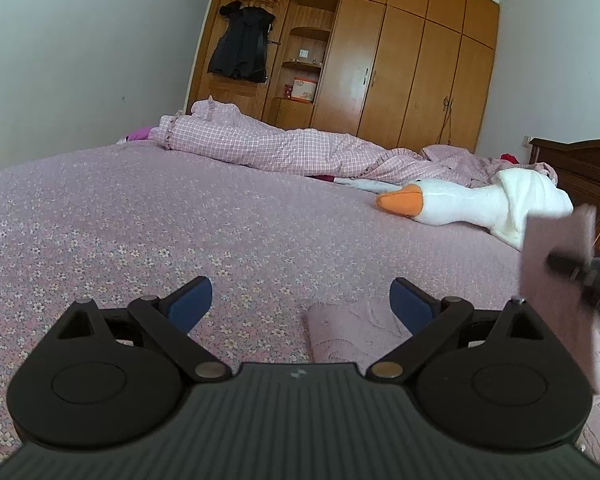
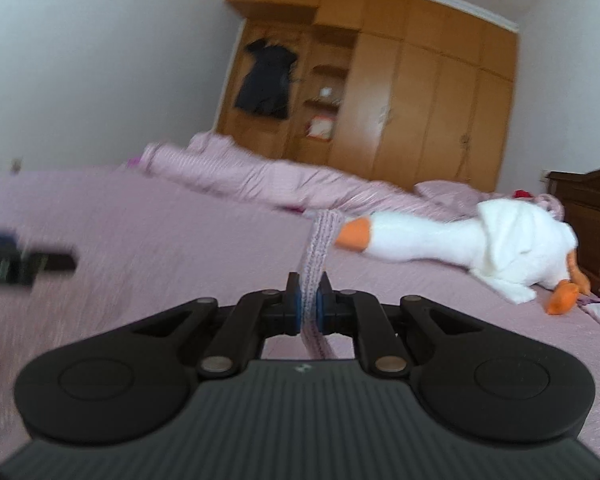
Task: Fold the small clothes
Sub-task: 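Lift the held sleeve and carry it across the cardigan body with the right tool, then open the right tool to lay the sleeve on the cardigan, then withdraw the right tool while the left tool moves toward the cardigan hem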
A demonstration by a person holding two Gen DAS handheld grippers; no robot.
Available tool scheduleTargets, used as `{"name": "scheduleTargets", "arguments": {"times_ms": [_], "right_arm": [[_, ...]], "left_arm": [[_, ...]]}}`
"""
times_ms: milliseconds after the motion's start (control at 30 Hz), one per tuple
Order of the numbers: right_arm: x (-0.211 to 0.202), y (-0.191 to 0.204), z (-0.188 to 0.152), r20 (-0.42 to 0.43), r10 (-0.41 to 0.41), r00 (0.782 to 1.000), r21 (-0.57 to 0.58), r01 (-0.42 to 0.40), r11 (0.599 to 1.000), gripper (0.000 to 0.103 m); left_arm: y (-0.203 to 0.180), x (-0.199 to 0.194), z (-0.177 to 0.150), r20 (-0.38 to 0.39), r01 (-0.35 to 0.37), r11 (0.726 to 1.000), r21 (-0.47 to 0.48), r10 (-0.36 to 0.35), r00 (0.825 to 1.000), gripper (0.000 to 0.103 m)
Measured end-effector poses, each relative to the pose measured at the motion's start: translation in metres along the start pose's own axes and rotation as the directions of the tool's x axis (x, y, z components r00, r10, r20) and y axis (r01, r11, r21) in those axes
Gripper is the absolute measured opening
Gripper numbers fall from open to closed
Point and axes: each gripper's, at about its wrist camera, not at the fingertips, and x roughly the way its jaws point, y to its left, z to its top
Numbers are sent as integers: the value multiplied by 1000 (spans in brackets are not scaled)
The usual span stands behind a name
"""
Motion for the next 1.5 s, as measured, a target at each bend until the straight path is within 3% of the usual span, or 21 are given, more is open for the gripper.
{"name": "scheduleTargets", "arguments": {"times_ms": [200,267,333,400,500,600,767,967,1267,1367,1500], "right_arm": [[5,41,-24,-87,86,993,-105,-95,990,12],[2,54,-32,-116,135,984,-143,-151,978,13],[-1,65,-39,-181,210,961,-150,-238,960,16],[-9,72,-42,-202,291,935,-140,-322,936,42],[-25,79,-40,-188,351,917,-132,-378,916,52],[-31,82,-34,-213,411,886,-82,-436,896,54],[-40,76,-31,-209,420,883,0,-429,903,54],[-51,60,-33,-202,393,897,82,-384,919,54],[-72,5,-46,-191,349,917,234,-302,924,54],[-88,-21,-57,-195,321,927,299,-255,919,54],[-111,-59,-72,-198,280,940,352,-198,915,54]], "left_arm": [[4,-1,-1,-7,-5,1000,-10,5,1000,99],[5,-1,-1,-7,-7,1000,-14,7,1000,99],[4,0,-1,-11,-7,1000,-15,7,1000,99],[4,1,-1,-15,-5,1000,-15,5,1000,99],[3,2,-2,-21,4,1000,-12,-5,1000,99],[0,2,-3,-24,7,1000,3,-7,1000,99],[-4,0,-6,-28,13,1000,16,-12,1000,99],[-5,-3,-7,-30,16,1000,7,-16,999,99],[-8,-22,-15,-70,58,998,-38,-60,996,99],[-13,-39,-19,-96,99,993,-68,-105,990,99],[-26,-53,-31,-191,136,988,-68,-146,971,99]]}}
